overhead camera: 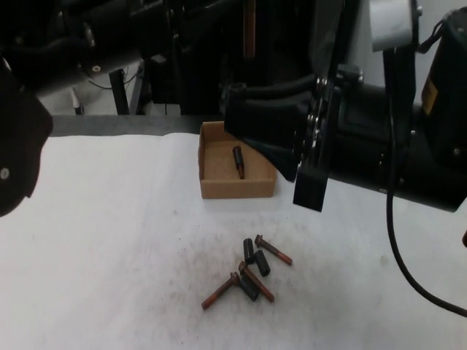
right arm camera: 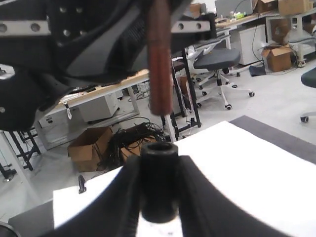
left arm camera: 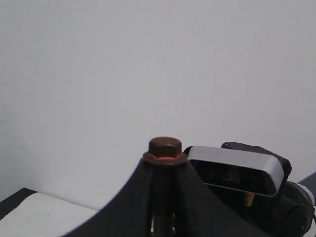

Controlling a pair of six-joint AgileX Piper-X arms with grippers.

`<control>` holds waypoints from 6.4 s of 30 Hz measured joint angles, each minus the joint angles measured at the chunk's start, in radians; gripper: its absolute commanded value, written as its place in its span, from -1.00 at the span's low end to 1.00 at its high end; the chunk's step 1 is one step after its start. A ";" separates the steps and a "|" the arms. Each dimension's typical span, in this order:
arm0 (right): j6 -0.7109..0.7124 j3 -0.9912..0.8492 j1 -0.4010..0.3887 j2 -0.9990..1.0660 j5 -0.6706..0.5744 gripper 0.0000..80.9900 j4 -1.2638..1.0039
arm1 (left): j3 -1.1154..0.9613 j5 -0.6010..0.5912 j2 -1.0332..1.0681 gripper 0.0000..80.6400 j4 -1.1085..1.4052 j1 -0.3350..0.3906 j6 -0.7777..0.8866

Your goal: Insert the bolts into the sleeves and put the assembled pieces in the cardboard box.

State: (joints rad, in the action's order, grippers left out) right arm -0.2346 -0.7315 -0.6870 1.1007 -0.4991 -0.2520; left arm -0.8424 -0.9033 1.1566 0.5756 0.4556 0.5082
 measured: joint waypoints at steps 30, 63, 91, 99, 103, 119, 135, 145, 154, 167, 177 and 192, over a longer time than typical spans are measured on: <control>0.008 0.000 0.020 0.000 -0.053 -0.98 -0.101 | 0.000 0.025 0.027 -1.00 -0.037 0.000 -0.052; 0.001 0.000 0.066 0.000 -0.067 -0.98 -0.053 | 0.000 0.027 0.027 -1.00 -0.034 0.000 -0.069; -0.001 0.000 0.066 0.000 -0.053 -0.98 -0.049 | 0.000 0.027 0.027 -1.00 -0.045 0.000 -0.069; -0.015 0.000 0.066 0.000 -0.050 -0.98 -0.047 | 0.000 0.027 0.027 -1.00 -0.049 0.000 -0.069; -0.017 0.000 0.066 0.000 -0.050 -0.98 -0.047 | 0.000 0.027 0.027 -1.00 -0.048 0.000 -0.069; -0.041 0.000 0.066 0.002 -0.052 -0.98 -0.039 | 0.000 0.033 0.045 -1.00 -0.045 0.000 -0.056; -0.041 0.000 0.066 0.002 -0.053 -0.98 -0.048 | 0.000 -0.021 0.050 -1.00 -0.059 0.000 -0.015; -0.041 0.000 0.066 0.002 -0.062 -0.98 -0.048 | 0.000 -0.088 0.050 -0.47 -0.059 0.000 -0.015; -0.041 0.000 0.066 0.002 -0.073 -0.98 -0.048 | 0.000 -0.147 0.050 -0.17 -0.059 -0.002 0.031; -0.041 0.000 0.066 0.002 -0.060 -0.98 -0.048 | 0.000 -0.146 0.050 -0.17 -0.178 -0.067 -0.037; -0.041 0.000 0.069 0.002 -0.050 -0.98 -0.046 | 0.000 -0.138 0.050 -0.17 -0.124 -0.077 -0.036; -0.041 -0.008 0.069 0.002 -0.044 -0.98 -0.046 | 0.000 -0.059 0.050 -0.17 0.053 -0.130 0.046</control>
State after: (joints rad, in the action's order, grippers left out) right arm -0.2757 -0.7390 -0.6180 1.1028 -0.5430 -0.2983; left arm -0.8424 -0.9622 1.2070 0.6284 0.3256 0.5544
